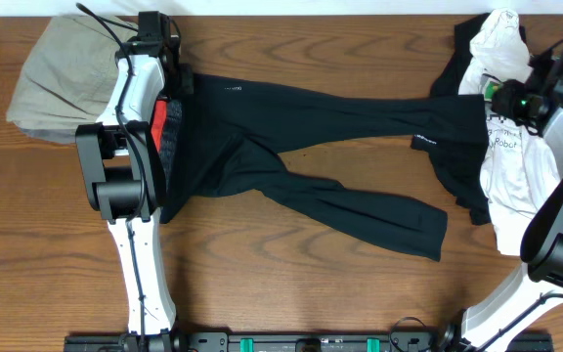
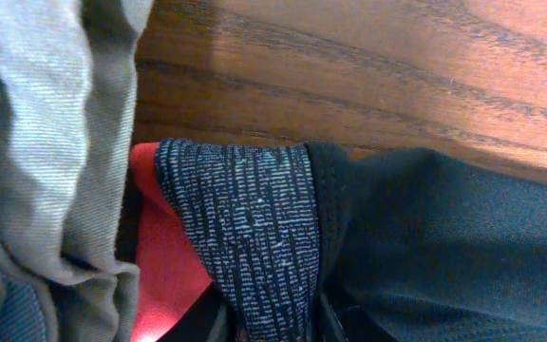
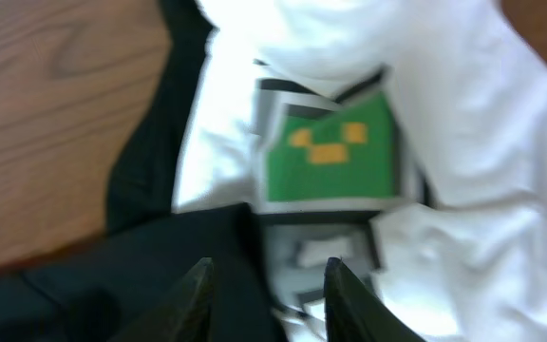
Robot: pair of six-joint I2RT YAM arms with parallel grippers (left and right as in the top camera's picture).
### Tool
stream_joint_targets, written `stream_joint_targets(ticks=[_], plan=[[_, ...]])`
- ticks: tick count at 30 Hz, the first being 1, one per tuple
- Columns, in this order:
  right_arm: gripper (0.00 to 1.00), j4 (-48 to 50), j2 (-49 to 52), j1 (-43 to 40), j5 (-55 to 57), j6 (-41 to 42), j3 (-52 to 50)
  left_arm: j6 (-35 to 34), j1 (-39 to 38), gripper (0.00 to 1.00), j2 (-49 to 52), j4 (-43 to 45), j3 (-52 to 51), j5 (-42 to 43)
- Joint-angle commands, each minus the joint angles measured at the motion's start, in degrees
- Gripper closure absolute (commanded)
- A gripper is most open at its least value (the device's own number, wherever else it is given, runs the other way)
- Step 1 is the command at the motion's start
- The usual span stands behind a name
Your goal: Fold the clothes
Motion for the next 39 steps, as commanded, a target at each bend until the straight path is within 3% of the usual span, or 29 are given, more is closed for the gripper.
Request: stream_joint_targets(ticks=[1, 16, 22, 25, 32, 39], plan=[[0.66, 0.5, 0.5, 1.9, 0.2, -3.0, 0.3, -1.0, 0.3, 0.75, 1.4, -1.8, -1.4, -0.1], [0.66, 8.2, 9.6, 2.8, -3.0, -2.9, 0.3, -0.9, 0.3, 0.75, 1.4, -1.7, -1.4, -0.1], [0.84, 11.1, 9.8, 2.9, -4.4, -2.2, 0.3, -1.0, 0.3, 0.75, 1.4, -1.6, -1.4, -0.1], [0.99, 12.2, 9.8, 2.8, -4.4, -0.6, 1.2, -0.9, 0.3, 0.75, 1.4, -1.7, -1.4, -0.1], [0.99, 13.0, 9.8, 3.1, -4.4, 2.6, 6.3, -0.9, 0.3, 0.75, 1.4, -1.6, -1.4, -0.1], [0.99, 20.1, 10.1, 4.5, -1.3, 4.9, 7.3, -0.9, 0.3, 0.75, 1.4, -1.4, -1.4, -0.1]])
